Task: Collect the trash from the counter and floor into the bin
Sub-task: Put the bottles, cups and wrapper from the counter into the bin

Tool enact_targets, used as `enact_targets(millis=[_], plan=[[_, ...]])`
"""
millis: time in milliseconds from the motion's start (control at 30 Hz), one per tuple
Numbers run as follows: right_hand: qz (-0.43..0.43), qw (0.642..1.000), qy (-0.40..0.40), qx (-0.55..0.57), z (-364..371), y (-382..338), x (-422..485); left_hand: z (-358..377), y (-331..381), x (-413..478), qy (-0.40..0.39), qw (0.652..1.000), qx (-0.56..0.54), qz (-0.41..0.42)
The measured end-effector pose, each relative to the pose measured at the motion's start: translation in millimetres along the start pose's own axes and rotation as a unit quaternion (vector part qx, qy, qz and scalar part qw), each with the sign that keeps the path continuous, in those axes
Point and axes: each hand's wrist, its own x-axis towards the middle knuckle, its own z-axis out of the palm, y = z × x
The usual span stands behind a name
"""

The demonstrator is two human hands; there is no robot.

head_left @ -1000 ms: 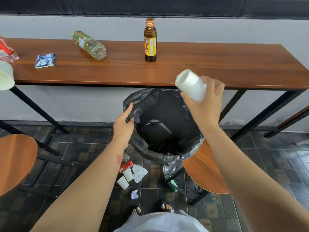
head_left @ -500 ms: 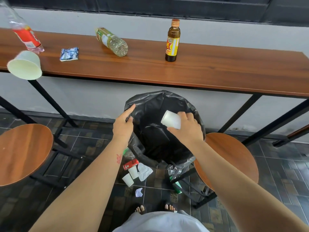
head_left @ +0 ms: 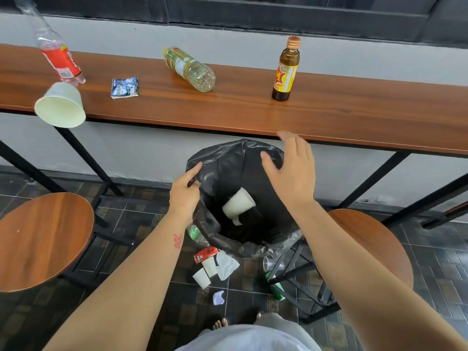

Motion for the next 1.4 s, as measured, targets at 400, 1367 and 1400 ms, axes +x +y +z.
enact_targets(millis=[400,1367,1400], plan=[[0.207,0.974,-0.076,0.055,32,31,124,26,4,36,0.040,0.999,0.010,-0.030],[-0.057,0.861,-0.464,0.202,57,-61,100,-37,-16,12,0.195,0.977,-0.083,-0.029],[-0.077,0.852,-0.488,0.172,61,-66,90,-44,-19,9,0.199,0.976,-0.087,-0.029]])
